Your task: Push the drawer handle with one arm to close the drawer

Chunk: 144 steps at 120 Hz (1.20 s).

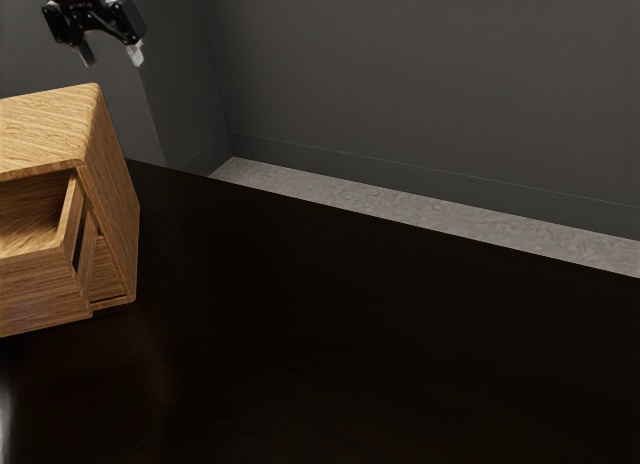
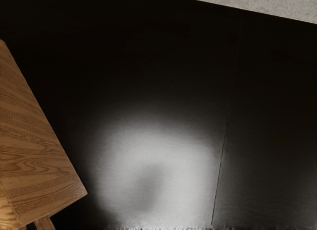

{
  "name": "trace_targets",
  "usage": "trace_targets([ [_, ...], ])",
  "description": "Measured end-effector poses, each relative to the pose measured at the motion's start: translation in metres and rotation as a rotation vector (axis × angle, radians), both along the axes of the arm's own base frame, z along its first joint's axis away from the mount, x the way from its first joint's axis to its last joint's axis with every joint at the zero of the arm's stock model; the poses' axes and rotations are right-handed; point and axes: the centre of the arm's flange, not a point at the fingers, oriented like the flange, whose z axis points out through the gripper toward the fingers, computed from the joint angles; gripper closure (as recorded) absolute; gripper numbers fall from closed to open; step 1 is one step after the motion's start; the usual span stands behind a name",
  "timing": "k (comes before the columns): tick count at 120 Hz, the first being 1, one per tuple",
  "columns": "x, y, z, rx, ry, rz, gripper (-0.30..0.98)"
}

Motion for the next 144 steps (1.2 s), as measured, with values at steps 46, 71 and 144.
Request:
trace_targets([
  [46, -0.03, -0.006, 0.037, -0.003, -0.043, -0.07, 0.02],
  [71, -0.17, -0.027, 0.148, 0.113, -0.13, -0.064, 0.02],
  [144, -0.413, -0.009, -0.053, -0.106, 0.196, 0.556, 0.02],
])
